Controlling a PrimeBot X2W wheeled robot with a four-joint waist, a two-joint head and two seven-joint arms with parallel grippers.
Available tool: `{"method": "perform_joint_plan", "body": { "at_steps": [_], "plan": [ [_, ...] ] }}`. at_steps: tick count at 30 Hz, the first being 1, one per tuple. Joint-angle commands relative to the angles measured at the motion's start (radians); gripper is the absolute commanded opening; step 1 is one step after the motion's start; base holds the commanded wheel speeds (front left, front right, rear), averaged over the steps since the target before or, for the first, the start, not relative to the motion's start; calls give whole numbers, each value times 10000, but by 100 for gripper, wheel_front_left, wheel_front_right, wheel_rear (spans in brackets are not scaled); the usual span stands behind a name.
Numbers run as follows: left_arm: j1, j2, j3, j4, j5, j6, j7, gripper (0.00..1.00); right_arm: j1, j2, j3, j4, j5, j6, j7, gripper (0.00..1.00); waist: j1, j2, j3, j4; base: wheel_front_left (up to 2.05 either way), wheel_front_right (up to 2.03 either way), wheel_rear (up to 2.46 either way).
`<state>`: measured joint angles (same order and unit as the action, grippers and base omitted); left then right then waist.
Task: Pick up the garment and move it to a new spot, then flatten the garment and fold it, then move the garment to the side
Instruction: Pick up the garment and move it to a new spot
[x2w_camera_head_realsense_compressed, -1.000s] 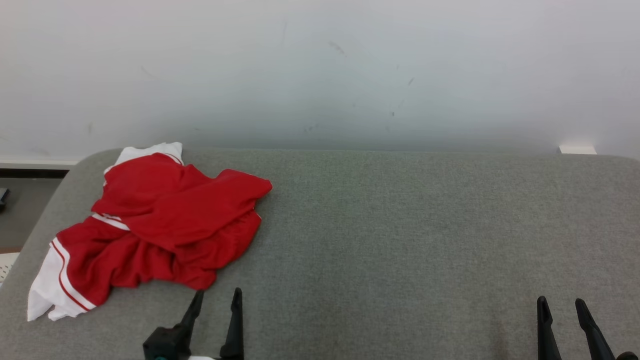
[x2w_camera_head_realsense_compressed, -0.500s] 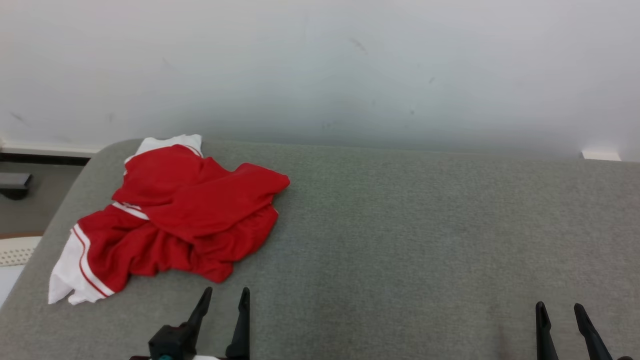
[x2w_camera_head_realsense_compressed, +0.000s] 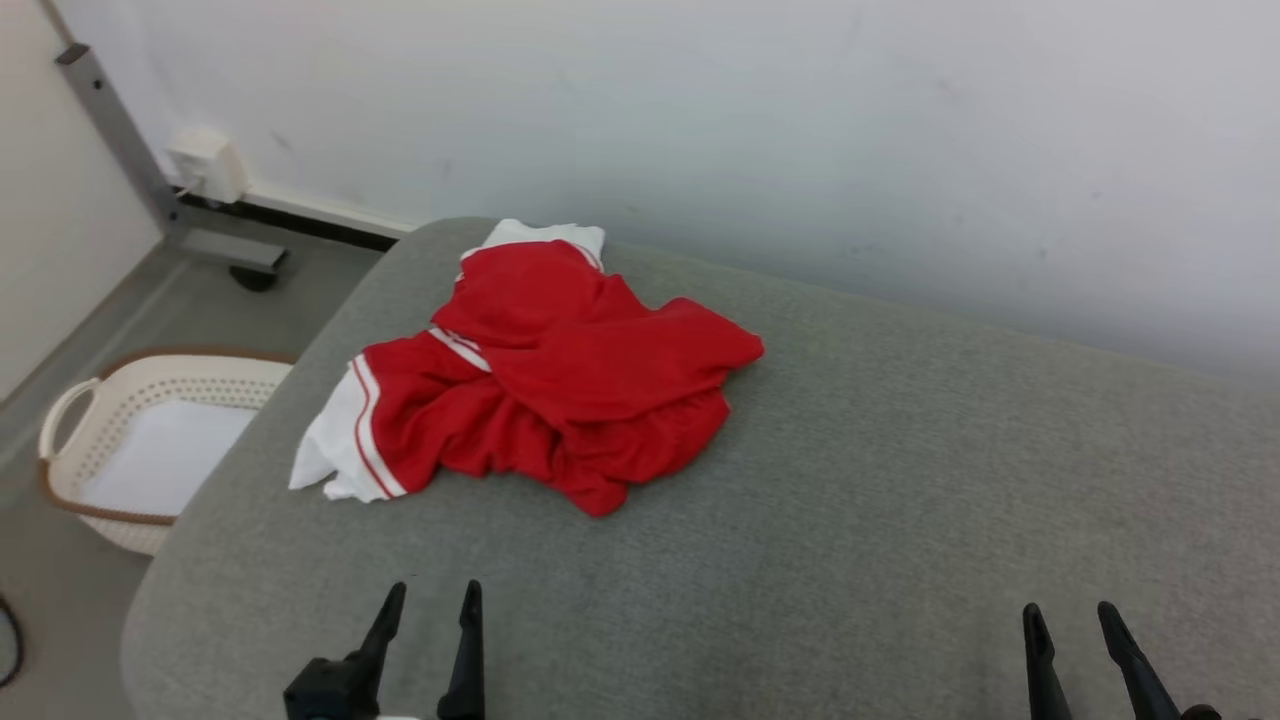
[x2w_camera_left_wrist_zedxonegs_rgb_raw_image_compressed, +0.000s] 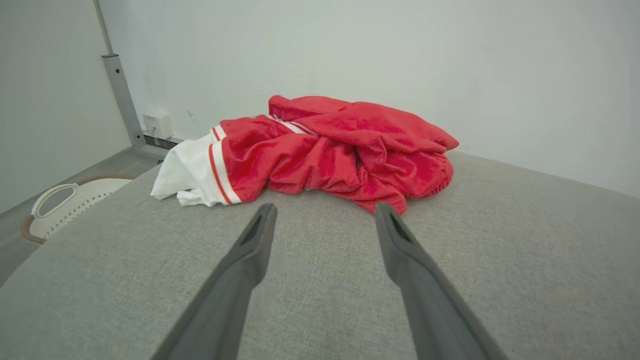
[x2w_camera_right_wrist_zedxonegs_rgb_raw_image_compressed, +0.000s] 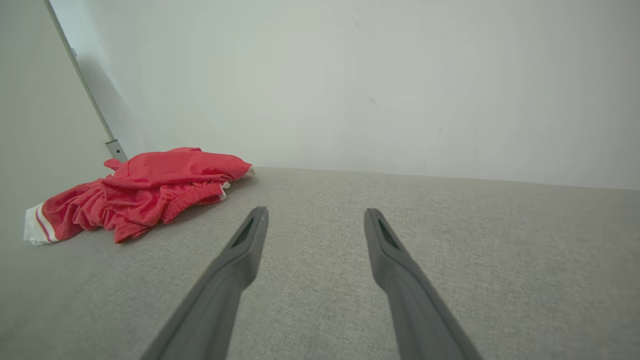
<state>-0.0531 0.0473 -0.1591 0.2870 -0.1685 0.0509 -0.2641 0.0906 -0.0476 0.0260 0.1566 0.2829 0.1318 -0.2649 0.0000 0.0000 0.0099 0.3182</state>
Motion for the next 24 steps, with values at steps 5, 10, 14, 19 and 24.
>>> {"method": "perform_joint_plan", "body": {
  "at_steps": [5, 10, 14, 19, 24],
  "plan": [
    [125, 55, 80, -72, -89, 7, -7, 100, -267, -52, 285, 68, -160, -21, 7, 100, 0, 0, 182, 710, 0, 0, 0],
    [-121, 56, 157, -178, -182, 0, -7, 100, -477, -52, 423, -5, -311, -21, 7, 100, 0, 0, 593, 625, 0, 0, 0],
    [-716, 53, 386, -264, -260, -128, -7, 100, -764, -236, 431, -120, -410, -21, 7, 100, 0, 0, 1402, 465, 0, 0, 0],
    [-2026, 149, 799, -129, -169, -483, -7, 100, -1458, -692, 471, -295, -524, -21, 7, 100, 0, 0, 2766, 279, 0, 0, 0],
    [-3988, 514, 875, 720, -231, -1025, 36, 100, -2098, -1184, 576, -398, -612, -21, 7, 100, 0, 0, 4001, 275, 0, 0, 0]
  ]
}}
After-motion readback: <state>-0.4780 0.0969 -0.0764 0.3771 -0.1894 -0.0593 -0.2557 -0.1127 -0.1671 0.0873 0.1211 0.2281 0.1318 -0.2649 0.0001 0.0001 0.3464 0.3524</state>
